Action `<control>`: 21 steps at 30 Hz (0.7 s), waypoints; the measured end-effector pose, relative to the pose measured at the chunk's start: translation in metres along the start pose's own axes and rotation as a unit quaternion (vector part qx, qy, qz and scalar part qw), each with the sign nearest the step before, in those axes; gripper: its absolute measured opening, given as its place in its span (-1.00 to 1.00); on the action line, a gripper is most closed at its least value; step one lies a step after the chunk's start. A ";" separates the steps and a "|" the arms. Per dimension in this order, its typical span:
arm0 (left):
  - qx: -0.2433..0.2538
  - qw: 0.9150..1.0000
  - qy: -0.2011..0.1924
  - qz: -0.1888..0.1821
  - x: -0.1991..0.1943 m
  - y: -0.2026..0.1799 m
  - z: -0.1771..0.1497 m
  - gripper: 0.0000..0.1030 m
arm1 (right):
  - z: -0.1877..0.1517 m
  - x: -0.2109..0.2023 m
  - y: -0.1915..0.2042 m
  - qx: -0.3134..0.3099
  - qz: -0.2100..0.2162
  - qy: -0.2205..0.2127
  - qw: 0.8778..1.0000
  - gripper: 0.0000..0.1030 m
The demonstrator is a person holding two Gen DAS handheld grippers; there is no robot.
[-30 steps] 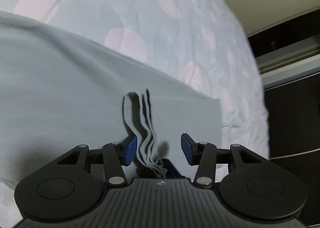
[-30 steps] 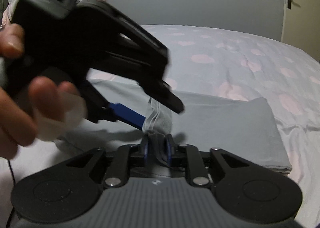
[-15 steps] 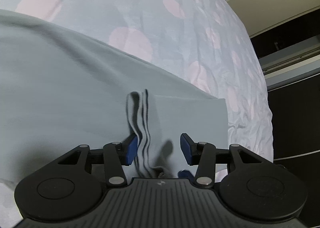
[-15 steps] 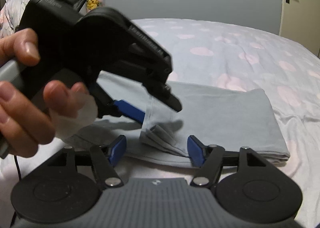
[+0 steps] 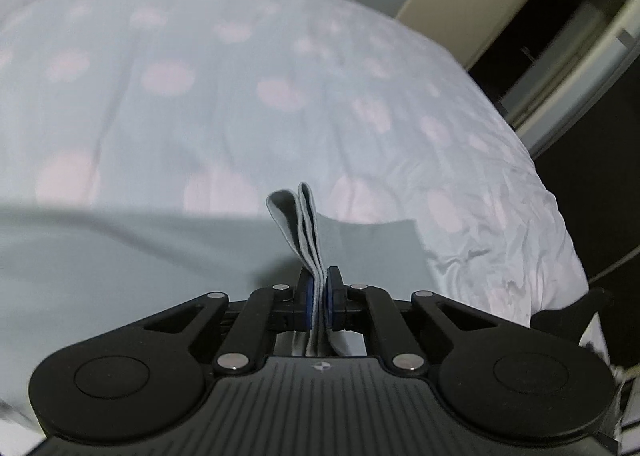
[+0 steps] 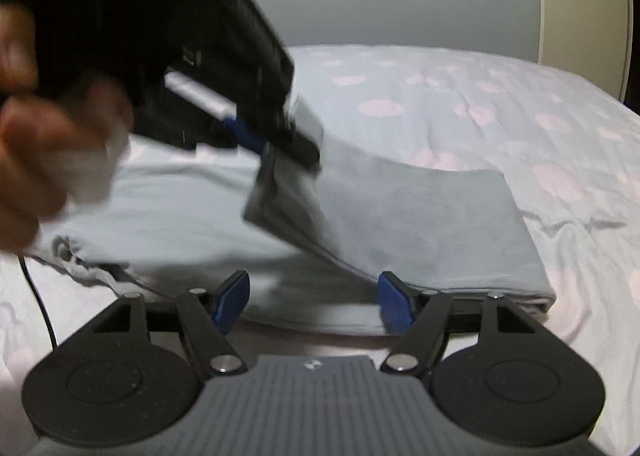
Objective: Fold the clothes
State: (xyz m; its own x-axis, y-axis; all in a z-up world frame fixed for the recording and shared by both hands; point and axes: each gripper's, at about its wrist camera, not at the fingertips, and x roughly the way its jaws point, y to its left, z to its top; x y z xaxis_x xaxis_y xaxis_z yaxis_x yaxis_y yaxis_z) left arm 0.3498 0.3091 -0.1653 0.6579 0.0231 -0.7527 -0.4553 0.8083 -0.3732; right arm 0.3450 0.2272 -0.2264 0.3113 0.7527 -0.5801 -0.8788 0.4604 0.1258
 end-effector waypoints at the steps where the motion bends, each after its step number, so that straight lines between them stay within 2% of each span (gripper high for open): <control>1: 0.018 1.000 -0.004 0.005 -0.011 -0.004 0.006 -0.86 | 0.001 -0.001 0.000 0.005 0.009 -0.004 1.000 0.43; 7: 0.110 0.992 -0.018 0.057 -0.080 -0.016 0.034 -0.86 | -0.002 -0.005 0.002 0.015 0.060 -0.017 0.998 0.47; 10: 0.132 0.988 -0.021 0.081 -0.114 -0.010 0.042 -0.86 | -0.002 -0.010 0.011 0.008 0.078 -0.022 0.997 0.47; 14: 0.142 0.982 -0.023 0.124 -0.148 0.010 0.049 -0.86 | -0.006 -0.012 0.007 0.003 0.080 -0.015 0.997 0.47; 21: 0.100 0.980 -0.023 0.168 -0.199 0.066 0.059 -0.86 | -0.007 -0.005 0.013 0.012 0.094 -0.006 0.995 0.47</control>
State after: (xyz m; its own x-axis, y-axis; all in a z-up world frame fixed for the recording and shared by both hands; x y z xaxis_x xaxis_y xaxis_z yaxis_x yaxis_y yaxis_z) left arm 0.2239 0.3926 -0.0087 0.5199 0.3310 -0.7875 -0.5272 0.8497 0.0091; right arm 0.3292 0.2266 -0.2276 0.1465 0.8322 -0.5348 -0.9132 0.3216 0.2502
